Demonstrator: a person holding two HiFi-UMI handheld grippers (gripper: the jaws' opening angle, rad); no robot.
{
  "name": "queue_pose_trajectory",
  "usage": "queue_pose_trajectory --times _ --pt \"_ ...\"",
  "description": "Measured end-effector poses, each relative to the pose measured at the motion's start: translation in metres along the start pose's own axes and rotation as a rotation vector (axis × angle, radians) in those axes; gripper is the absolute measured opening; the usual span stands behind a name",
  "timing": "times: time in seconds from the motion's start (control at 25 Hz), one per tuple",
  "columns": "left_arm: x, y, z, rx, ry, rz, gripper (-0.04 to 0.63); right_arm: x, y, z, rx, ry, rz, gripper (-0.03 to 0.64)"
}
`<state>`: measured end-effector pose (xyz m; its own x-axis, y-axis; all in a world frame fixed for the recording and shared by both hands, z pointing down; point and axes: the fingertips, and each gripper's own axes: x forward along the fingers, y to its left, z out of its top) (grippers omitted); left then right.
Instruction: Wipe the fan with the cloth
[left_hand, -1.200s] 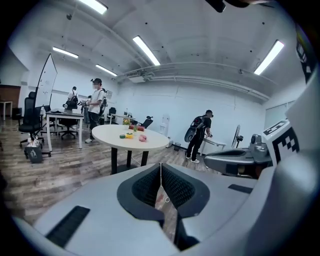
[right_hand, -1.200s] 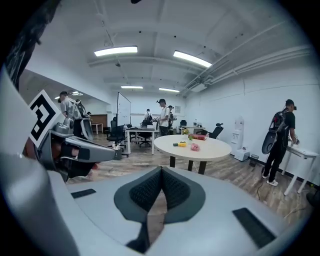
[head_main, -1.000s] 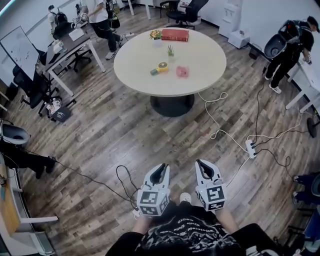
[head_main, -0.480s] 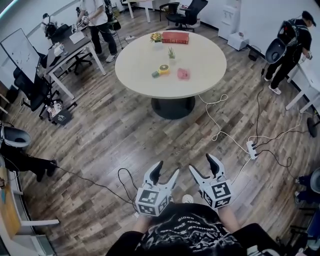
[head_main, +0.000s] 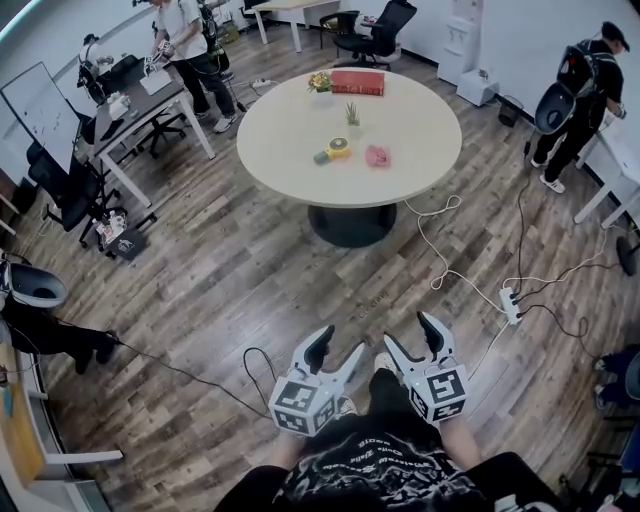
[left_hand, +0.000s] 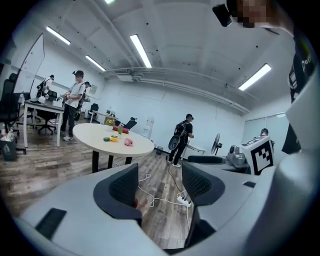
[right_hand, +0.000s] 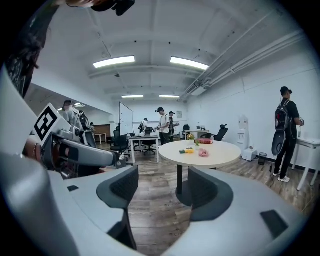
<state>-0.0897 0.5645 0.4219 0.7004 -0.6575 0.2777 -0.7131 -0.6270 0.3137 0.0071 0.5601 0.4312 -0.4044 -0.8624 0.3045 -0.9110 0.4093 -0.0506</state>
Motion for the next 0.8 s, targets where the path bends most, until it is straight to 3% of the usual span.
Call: queue_pose_trajectory --times 0.32,0.8 --pt "0.049 0.039 0.023 0.014 -0.023 0.099 0.298 0.056 -0.049 0.014 -0.028 -0.001 0.038 0.305" --pt "0.169 0.079 0.077 -0.006 -0.071 0.232 0.298 0.155 -0.146 0.049 -0.087 0.009 0.161 0.278"
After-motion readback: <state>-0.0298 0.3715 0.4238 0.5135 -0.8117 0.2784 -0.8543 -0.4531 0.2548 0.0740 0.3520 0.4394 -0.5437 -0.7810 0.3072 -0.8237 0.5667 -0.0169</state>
